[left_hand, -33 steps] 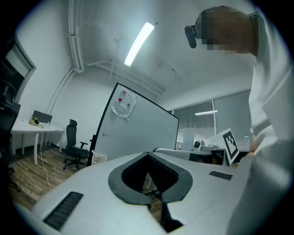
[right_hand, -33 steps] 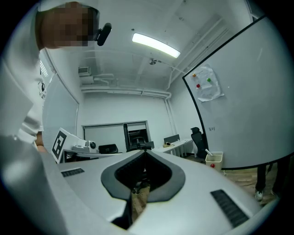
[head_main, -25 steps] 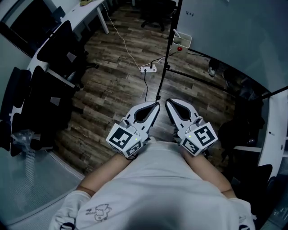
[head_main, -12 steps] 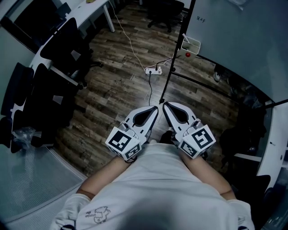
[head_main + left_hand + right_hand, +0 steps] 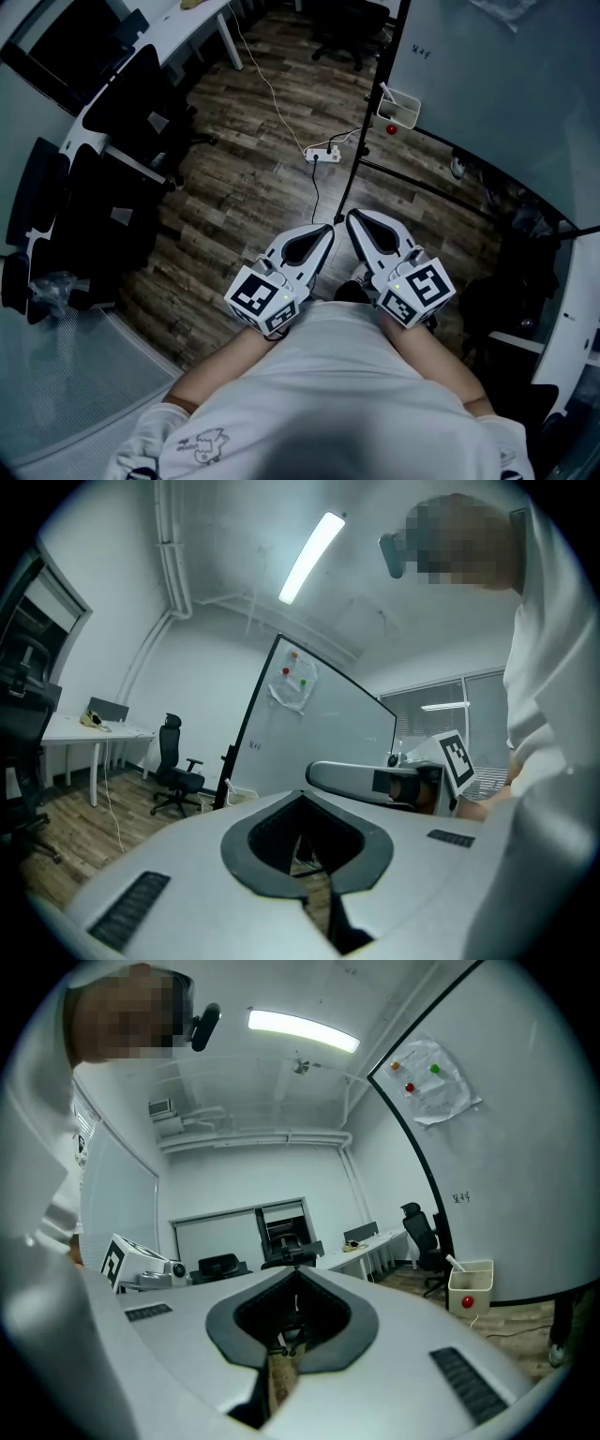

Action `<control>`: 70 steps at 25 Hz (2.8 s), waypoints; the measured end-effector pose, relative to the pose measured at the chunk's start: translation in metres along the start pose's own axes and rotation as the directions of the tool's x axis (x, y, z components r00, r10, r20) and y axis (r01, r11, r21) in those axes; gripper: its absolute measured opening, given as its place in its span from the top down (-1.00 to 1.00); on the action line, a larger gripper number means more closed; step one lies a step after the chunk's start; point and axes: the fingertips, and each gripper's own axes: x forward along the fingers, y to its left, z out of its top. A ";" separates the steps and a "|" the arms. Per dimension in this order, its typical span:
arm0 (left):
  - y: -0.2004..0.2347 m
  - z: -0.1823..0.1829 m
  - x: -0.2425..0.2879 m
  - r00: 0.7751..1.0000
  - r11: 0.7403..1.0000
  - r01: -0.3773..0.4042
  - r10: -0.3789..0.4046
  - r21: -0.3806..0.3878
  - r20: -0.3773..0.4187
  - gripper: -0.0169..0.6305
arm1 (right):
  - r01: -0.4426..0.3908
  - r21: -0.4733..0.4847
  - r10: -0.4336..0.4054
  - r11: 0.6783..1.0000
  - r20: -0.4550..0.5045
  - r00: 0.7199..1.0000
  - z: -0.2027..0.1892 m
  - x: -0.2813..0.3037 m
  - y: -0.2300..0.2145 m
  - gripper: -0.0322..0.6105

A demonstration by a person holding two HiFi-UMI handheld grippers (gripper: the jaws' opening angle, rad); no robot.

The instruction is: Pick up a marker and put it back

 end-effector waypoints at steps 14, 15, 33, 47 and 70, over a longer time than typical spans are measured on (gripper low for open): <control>0.011 0.021 0.135 1.000 1.000 0.007 -0.007 0.015 0.004 0.93 | -0.030 -0.045 0.031 0.999 0.015 0.999 0.049 0.007 -0.116 0.86; 0.007 0.022 0.142 1.000 1.000 0.016 -0.016 0.019 0.003 0.93 | -0.031 -0.050 0.032 0.998 0.016 0.999 0.050 0.006 -0.121 0.86; 0.042 0.023 0.190 0.999 0.999 0.042 -0.042 -0.033 0.009 0.93 | 0.016 -0.055 -0.017 0.998 -0.009 1.000 0.049 0.025 -0.173 0.86; 0.113 0.038 0.238 0.978 0.978 0.204 -0.206 -0.042 -0.045 0.93 | 0.194 -0.048 -0.194 0.980 -0.009 0.981 0.051 0.087 -0.226 0.86; 0.244 0.112 0.273 0.853 0.857 0.516 -0.513 0.006 -0.090 0.93 | 0.574 -0.025 -0.571 0.819 0.065 0.818 0.067 0.188 -0.276 0.86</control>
